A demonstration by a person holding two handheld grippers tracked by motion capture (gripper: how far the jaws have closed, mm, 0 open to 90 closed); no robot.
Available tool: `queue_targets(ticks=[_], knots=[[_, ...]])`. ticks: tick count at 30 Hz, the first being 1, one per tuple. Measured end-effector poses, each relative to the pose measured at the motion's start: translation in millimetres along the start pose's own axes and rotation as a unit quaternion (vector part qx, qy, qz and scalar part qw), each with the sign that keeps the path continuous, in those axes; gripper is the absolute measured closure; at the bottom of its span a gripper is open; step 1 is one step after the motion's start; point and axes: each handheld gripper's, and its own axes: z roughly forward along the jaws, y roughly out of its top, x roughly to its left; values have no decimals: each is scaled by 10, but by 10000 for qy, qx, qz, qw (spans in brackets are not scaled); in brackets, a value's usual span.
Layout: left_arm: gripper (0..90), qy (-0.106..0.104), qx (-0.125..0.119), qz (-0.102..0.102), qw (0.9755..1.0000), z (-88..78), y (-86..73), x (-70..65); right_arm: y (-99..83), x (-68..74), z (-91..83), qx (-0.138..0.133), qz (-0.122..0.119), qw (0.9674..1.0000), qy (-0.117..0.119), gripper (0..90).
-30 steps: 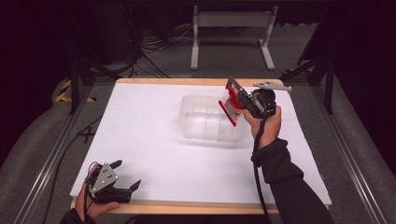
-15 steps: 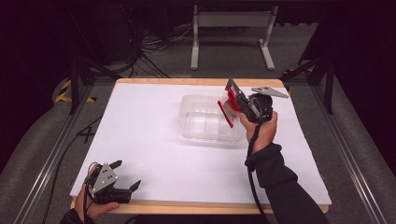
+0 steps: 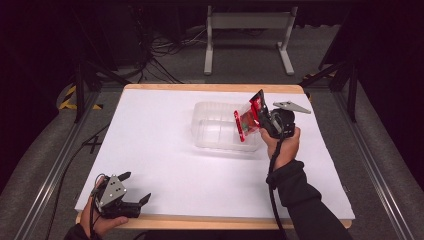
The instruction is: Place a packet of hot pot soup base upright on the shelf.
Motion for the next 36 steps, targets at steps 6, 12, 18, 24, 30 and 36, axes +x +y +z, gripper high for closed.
queue_targets(ticks=[6,12,18,24,30,36], knots=[[61,5,-7,-22,10000,-3,-5,4,-89,-33,-66,-31,85,9999,-48,850],[61,1,8,22,10000,1,3,-2,-193,2,-30,107,-79,9999,40,855],[61,-19,-5,2,10000,3,-2,4,-208,20,42,213,-121,9995,206,831],[61,-15,-13,1,10000,-3,-3,1,-228,63,99,311,-214,9987,351,817],[61,-28,3,30,10000,1,-1,3,-205,45,138,379,-350,9974,498,812],[61,-28,6,-3,10000,-1,-4,-3,-162,-31,191,505,-437,9968,447,828]])
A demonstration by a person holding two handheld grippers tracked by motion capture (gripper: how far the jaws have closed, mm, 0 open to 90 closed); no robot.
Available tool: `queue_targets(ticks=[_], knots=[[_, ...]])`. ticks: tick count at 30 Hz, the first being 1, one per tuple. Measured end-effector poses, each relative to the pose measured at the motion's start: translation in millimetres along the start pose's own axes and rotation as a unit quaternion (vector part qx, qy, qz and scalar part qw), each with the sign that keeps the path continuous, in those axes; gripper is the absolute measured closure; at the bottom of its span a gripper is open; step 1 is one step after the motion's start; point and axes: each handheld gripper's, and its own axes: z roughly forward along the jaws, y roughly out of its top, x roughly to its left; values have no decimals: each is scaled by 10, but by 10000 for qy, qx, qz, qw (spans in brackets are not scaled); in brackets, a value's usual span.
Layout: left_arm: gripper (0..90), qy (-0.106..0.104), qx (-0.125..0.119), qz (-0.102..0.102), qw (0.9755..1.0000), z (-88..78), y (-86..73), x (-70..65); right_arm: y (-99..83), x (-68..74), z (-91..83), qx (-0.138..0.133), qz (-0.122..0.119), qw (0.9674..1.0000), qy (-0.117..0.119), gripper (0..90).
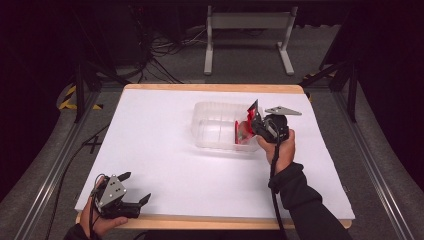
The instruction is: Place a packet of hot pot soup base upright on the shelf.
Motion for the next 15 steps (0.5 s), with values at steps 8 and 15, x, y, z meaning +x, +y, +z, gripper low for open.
queue_targets(ticks=[8,15], knots=[[62,-7,9,7,10000,-5,-3,4,12,-14,31,16,-58,10000,70,782],[62,1,7,4,10000,-1,-2,0,44,-31,68,201,-400,9987,238,728]])
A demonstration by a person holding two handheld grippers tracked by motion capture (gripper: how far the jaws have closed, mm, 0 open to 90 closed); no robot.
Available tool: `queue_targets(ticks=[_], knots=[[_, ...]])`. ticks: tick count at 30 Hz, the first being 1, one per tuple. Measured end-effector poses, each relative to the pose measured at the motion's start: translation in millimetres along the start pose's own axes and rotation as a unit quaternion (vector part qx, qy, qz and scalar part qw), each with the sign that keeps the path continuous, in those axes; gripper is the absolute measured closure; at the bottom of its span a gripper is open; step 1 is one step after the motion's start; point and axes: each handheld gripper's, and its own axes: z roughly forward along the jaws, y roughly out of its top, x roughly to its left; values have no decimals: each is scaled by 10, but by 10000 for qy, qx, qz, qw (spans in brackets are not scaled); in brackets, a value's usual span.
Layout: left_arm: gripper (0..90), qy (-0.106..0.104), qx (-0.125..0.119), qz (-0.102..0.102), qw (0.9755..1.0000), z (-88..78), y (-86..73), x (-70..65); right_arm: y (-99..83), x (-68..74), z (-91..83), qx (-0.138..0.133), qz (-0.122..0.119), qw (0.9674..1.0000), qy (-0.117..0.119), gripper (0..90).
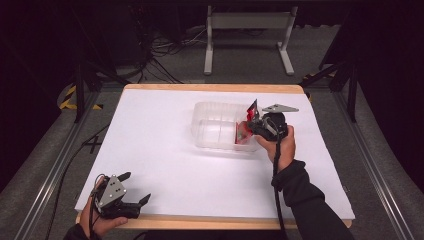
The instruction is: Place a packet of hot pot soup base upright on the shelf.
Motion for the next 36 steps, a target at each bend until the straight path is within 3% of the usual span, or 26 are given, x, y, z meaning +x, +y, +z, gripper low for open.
queue_targets(ticks=[4,21,27,36], knots=[[61,3,12,8,10000,-1,1,-2,16,-18,5,51,-21,9999,117,713],[62,14,2,26,10000,-6,1,0,104,-43,-2,480,-490,9968,408,644],[62,22,6,34,10000,-8,1,-2,113,-32,-32,686,-701,9942,434,595],[62,29,13,41,10000,-7,-1,-3,121,-28,-134,745,-1017,9912,400,553]])
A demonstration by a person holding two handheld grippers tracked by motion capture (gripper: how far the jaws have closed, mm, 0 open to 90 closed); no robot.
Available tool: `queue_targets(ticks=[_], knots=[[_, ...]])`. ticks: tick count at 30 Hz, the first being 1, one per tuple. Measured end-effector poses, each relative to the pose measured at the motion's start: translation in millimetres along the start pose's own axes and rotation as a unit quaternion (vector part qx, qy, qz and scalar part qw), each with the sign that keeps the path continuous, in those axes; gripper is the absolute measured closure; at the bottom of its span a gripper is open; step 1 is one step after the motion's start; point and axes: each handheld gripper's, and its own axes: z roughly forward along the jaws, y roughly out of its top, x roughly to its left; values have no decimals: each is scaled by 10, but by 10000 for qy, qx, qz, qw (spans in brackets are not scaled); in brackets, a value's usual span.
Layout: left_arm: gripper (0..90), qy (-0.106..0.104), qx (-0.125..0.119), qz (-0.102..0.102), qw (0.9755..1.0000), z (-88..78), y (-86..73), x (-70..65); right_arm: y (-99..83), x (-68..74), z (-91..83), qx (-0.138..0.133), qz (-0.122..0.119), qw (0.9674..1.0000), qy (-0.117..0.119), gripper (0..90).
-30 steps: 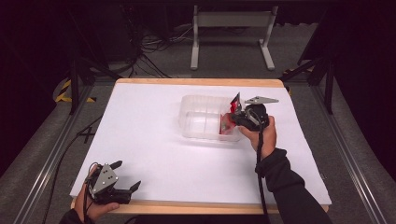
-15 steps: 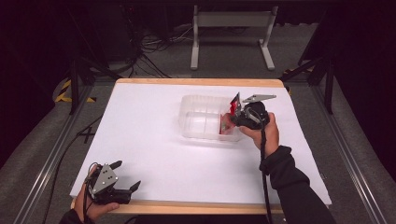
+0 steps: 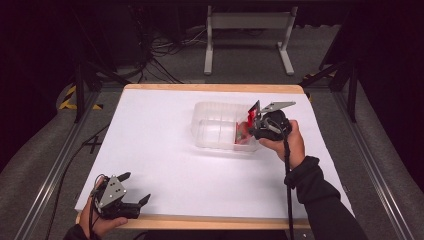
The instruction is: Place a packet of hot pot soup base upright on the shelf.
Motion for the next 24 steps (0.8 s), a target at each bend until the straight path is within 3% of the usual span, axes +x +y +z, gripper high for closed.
queue_targets(ticks=[12,24], knots=[[63,4,35,26,10000,3,1,-9,-43,-4,-124,48,-107,9999,116,520],[63,8,20,21,10000,4,1,-13,-96,-14,-279,55,-386,9991,147,496]])
